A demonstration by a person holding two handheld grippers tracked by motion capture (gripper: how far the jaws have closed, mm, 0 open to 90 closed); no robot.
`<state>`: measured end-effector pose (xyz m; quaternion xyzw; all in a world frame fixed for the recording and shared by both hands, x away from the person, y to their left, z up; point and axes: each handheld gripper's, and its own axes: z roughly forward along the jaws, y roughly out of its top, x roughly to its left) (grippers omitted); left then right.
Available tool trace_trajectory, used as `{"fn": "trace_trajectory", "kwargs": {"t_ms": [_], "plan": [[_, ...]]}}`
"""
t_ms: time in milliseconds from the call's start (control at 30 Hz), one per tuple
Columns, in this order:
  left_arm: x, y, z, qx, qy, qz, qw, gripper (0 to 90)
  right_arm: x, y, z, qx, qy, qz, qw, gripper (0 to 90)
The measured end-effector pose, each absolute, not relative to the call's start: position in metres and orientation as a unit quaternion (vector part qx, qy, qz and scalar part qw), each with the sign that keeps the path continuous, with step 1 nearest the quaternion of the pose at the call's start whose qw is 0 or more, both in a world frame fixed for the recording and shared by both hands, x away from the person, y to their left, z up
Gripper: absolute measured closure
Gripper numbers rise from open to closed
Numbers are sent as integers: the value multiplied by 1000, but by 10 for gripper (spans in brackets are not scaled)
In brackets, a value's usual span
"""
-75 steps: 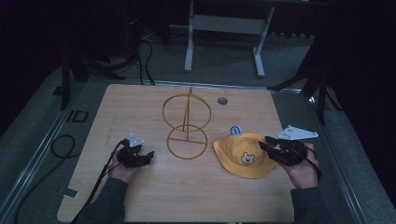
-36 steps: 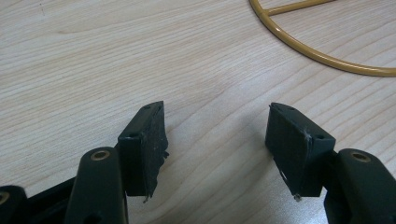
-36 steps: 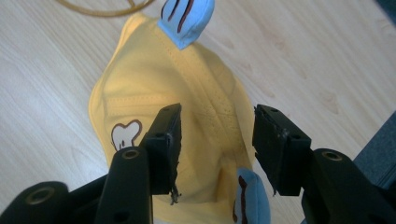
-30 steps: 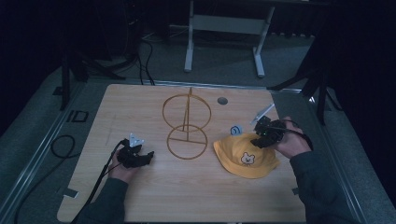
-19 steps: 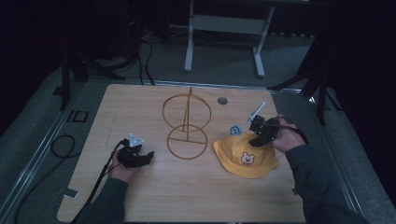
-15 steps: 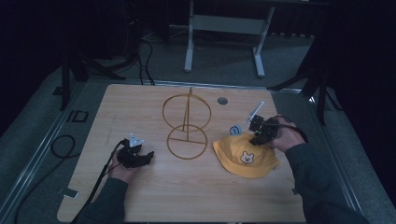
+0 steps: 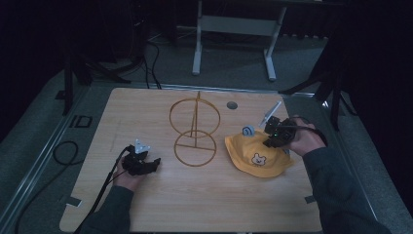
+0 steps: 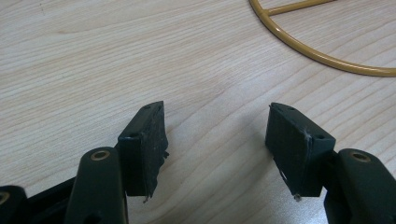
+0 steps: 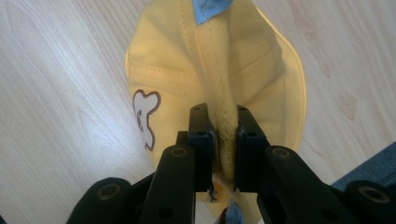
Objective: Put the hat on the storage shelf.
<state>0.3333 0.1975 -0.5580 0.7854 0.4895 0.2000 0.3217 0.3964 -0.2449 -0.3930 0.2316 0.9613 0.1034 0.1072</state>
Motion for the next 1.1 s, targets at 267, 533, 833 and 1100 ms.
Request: {"fn": "trace_trajectory", "kwargs": {"t_ms": [267,533,833,1100], "plan": [[333,197,-558,786,490,200,321,386,395,-253,-377,237,956,119,122,808],[333,197,-558,785,490,200,322,386,395,-262,-357,246,949,145,136,808],[333,198,-558,786,490,200,321,386,394,-266,-340,242,947,156,146,809],[333,198,-558,786,490,199,321,386,397,-268,-325,242,940,184,153,809]]}}
